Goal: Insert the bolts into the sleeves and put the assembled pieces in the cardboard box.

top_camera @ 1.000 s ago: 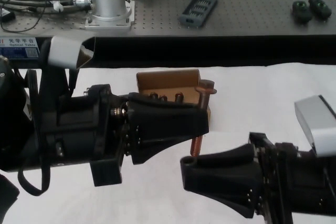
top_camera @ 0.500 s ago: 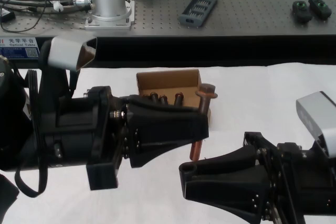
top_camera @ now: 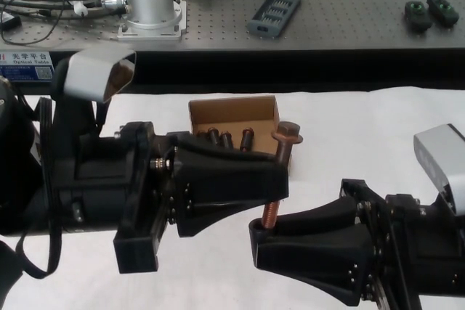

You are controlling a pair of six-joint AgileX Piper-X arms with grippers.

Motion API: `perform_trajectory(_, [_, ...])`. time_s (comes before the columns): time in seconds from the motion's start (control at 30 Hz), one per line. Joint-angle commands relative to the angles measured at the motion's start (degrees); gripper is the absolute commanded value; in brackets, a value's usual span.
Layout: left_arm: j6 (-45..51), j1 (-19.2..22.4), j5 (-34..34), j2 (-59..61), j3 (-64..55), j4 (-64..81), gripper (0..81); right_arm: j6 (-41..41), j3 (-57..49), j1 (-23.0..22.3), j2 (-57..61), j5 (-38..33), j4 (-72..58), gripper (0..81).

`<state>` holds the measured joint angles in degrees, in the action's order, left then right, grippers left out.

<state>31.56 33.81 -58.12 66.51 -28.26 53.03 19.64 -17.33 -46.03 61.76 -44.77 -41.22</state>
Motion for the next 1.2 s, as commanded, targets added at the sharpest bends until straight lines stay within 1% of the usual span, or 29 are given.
perform_trajectory(0.0, [-3.8, 0.2, -1.2, -0.7, -0.1, 1.4, 0.6, 0.1, -0.6, -0.1, -0.7, 0.1, -3.3, 2.9])
perform_trajectory(0.37, [-7.1, 0.2, -1.0, -0.7, -0.1, 1.4, 0.6, 1.5, -0.6, -0.1, -0.9, 0.0, -7.4, 2.9])
perform_trajectory(0.57, [-8.1, 0.2, -1.0, -0.7, -0.1, 1.4, 0.6, 4.1, -0.6, -0.1, -0.9, 0.0, -10.4, 2.9])
perform_trajectory(0.87, [-7.9, 0.2, -0.9, -0.7, -0.1, 1.4, 0.6, 3.9, -0.6, -0.1, -0.9, 0.8, -10.6, 2.9])
perform_trajectory(1.1, [-6.0, 0.2, -0.8, -0.7, -0.1, 1.4, 0.0, 3.9, -0.6, -0.1, -0.9, 3.2, -12.4, 2.9])
perform_trajectory(1.17, [-5.4, 0.2, -0.8, -0.7, -0.1, 1.4, 4.7, 3.9, -0.6, 0.0, -0.9, 3.9, -12.4, 2.9])
